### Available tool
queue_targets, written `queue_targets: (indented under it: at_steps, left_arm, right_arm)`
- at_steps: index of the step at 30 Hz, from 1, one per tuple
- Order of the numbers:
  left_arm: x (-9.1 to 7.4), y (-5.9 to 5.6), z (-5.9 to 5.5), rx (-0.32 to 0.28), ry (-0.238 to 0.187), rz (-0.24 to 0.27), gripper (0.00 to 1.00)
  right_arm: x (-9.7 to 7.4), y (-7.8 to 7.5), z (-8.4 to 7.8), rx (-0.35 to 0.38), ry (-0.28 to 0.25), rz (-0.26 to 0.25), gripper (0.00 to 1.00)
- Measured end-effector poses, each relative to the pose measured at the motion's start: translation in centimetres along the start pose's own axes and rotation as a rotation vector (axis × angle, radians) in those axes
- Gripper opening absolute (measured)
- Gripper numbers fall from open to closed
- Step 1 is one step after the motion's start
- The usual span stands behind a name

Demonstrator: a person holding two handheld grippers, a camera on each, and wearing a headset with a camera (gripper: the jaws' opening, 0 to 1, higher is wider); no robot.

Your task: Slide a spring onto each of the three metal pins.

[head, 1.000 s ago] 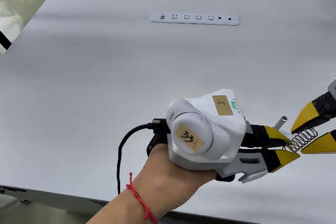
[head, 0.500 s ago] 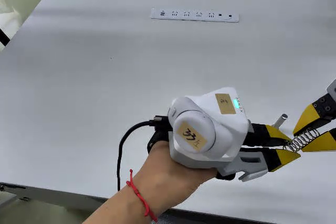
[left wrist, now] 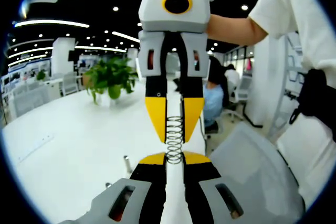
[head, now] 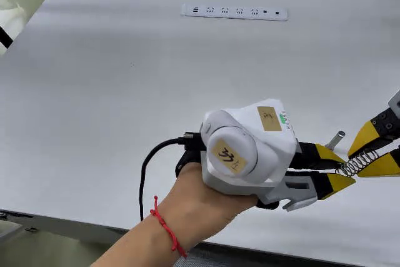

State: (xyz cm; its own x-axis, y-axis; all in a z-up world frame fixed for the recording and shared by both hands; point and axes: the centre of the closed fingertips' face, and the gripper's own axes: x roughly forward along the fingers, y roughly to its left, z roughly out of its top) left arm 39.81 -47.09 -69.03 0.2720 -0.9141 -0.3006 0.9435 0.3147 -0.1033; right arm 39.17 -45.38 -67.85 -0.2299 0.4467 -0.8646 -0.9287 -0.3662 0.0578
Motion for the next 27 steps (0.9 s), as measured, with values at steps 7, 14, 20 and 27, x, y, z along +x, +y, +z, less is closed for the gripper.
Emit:
queue_targets:
  at_steps: [7,14,20,27]
  left_arm:
    - [0.0,0.0,-0.1,-0.011,-0.003,-0.003,0.11]
    - [-0.4,0.4,-0.2,-0.030,-0.008,0.009,0.16]
    - [-1.6,1.3,-0.9,-0.041,-0.005,0.039,0.19]
    - [-3.2,2.3,-1.9,-0.042,0.001,0.078,0.27]
  right_arm:
    - [0.2,0.0,0.0,0.009,-0.003,0.001,0.12]
    - [0.2,-0.1,-0.1,0.024,-0.010,-0.001,0.12]
    - [-0.6,-0.5,-0.3,0.058,-0.031,-0.023,0.12]
    - [-1.6,-1.9,-1.3,0.116,-0.044,-0.071,0.12]
